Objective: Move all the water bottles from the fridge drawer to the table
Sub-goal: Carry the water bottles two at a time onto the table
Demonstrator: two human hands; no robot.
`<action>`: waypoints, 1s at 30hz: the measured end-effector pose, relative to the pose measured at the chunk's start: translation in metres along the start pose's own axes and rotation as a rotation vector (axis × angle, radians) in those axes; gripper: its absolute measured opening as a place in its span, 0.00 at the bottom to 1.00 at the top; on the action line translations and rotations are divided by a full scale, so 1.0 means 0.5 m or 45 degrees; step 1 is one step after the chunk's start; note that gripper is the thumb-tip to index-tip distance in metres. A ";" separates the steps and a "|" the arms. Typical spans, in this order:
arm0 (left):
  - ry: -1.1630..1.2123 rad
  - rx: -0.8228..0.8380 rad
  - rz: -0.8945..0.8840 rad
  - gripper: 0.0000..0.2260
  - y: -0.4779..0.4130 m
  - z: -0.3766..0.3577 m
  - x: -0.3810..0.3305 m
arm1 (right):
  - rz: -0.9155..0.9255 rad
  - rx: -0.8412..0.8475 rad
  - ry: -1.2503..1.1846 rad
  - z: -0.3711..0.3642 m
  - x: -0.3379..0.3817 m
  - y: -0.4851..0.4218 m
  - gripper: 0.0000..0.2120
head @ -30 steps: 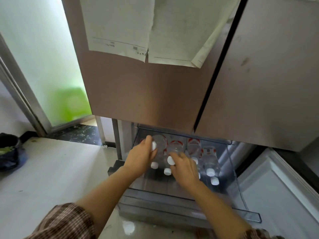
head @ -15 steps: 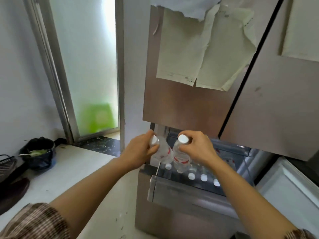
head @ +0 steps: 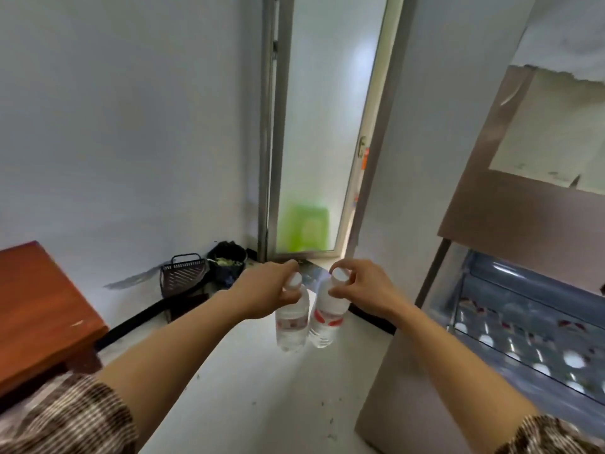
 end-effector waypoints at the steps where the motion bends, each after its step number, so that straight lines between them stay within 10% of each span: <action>1: -0.011 0.020 0.054 0.13 0.029 0.002 0.042 | 0.046 0.054 0.020 -0.039 0.036 -0.008 0.20; 14: -0.170 -0.056 0.631 0.08 0.332 0.172 0.560 | 0.742 0.510 0.291 -0.464 0.554 -0.176 0.16; 30: -0.128 -0.368 1.084 0.07 0.528 0.431 1.108 | 1.242 0.586 0.272 -0.822 1.152 -0.422 0.17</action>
Point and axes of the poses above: each hand's wrist, its own y-axis away from the middle knuckle, its own z-axis out of the back of the hand, x = y × z, the point moved 6 cm from there along -y, towards the middle knuckle, and after that the axes turned 5 degrees about y, right-handed, at the moved point
